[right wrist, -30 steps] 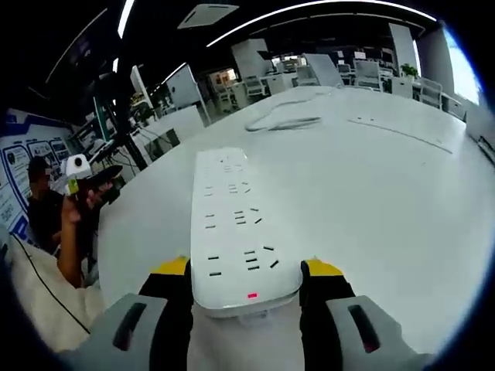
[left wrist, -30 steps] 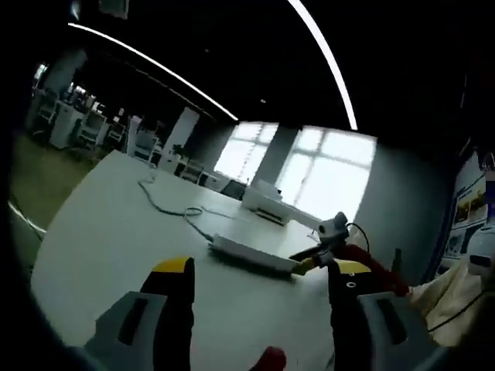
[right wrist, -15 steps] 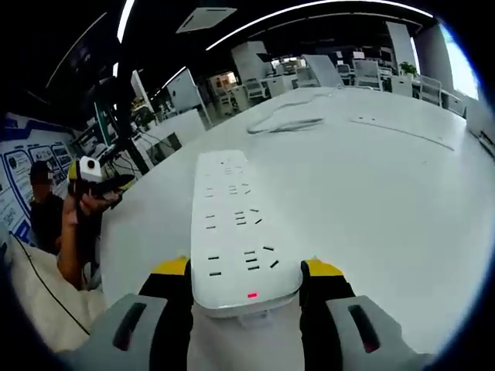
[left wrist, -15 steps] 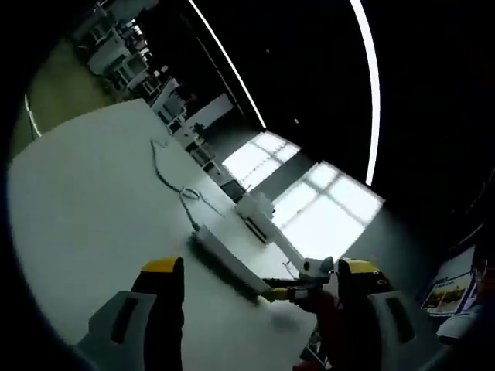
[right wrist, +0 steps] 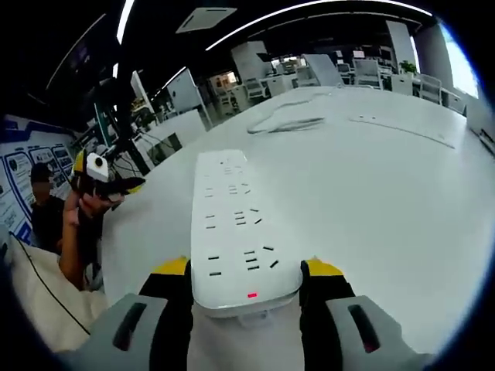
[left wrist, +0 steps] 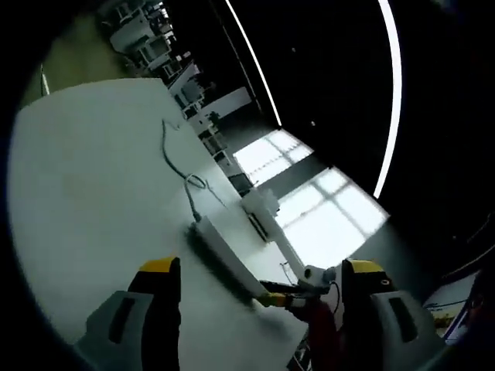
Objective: Pick up the power strip scattered on the table, fix it on the side mounting bracket of the table, and press the switch
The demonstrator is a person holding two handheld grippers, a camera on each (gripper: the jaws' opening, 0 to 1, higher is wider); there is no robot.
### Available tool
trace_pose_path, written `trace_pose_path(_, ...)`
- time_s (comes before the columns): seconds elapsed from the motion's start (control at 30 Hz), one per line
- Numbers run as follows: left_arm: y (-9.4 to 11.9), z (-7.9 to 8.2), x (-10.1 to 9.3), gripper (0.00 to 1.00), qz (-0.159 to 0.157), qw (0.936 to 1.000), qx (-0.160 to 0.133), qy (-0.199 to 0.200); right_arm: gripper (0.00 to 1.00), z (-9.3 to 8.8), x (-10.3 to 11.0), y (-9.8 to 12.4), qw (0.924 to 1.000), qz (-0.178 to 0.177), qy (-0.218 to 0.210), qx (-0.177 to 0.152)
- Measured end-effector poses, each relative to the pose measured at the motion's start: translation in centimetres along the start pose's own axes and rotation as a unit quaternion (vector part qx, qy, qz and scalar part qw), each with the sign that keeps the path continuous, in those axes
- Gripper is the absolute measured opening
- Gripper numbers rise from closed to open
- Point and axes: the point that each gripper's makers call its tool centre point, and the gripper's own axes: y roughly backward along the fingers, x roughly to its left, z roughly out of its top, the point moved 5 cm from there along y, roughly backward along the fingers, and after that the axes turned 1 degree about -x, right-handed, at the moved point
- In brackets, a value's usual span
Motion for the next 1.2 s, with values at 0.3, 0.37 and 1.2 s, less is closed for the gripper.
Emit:
trace_pose_path(0.3,-2.4,-0.8,-0.8,0.9,-0.008,0.9994,0.011,0.031,0.5,0.1,0.0,0.0,0.9999,0.007,-0.013,-0.003)
trace_pose_path(0.37,-3.0,-0.8,-0.9,0.91,-0.008,0.9992,0.011,0.037,0.5,0.2,0.0,0.0,0.9998,0.01,-0.019,-0.004)
trace_pose_path(1.2,-7.9,-2.1,1.2,0.9,0.035,0.9961,0.026,0.077,0.5,0.2,0.0,0.0,0.9996,0.016,-0.023,-0.006)
